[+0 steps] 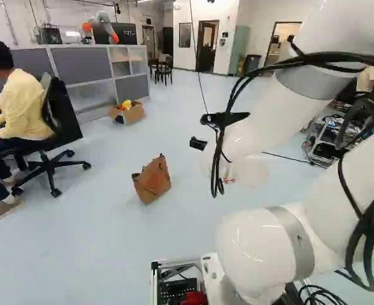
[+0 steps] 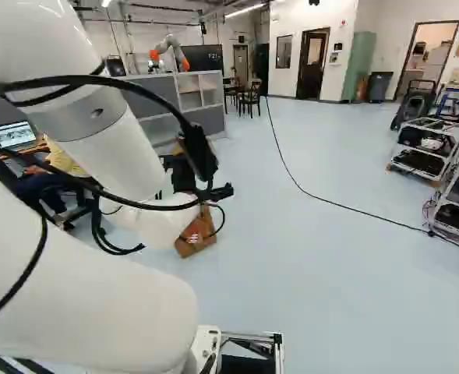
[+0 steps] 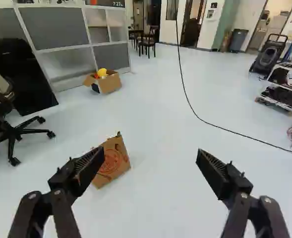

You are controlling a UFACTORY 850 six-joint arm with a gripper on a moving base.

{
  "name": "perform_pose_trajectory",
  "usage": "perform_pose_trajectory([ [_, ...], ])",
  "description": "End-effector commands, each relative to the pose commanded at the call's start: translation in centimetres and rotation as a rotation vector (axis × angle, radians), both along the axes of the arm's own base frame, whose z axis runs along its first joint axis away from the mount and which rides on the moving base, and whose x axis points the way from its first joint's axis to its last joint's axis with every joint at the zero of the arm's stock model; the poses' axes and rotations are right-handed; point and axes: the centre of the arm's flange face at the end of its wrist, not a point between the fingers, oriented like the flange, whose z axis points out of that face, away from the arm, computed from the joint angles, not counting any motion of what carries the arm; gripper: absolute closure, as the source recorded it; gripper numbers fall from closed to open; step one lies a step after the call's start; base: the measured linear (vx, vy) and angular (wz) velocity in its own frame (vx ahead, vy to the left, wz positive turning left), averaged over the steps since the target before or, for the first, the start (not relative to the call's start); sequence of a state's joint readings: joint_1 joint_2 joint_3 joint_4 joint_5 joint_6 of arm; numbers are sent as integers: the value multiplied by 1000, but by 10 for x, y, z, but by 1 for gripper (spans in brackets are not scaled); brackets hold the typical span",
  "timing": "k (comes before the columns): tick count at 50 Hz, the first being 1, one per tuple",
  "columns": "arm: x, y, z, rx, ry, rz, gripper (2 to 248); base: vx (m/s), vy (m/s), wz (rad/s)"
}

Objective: Pick up the grocery bag from the ground

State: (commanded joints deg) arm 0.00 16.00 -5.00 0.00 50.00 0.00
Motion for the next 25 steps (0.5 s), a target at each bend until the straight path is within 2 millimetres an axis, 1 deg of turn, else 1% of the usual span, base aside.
perform_pose_trajectory([
  [25,0,0,0,0,0,0,3,0,0,0],
])
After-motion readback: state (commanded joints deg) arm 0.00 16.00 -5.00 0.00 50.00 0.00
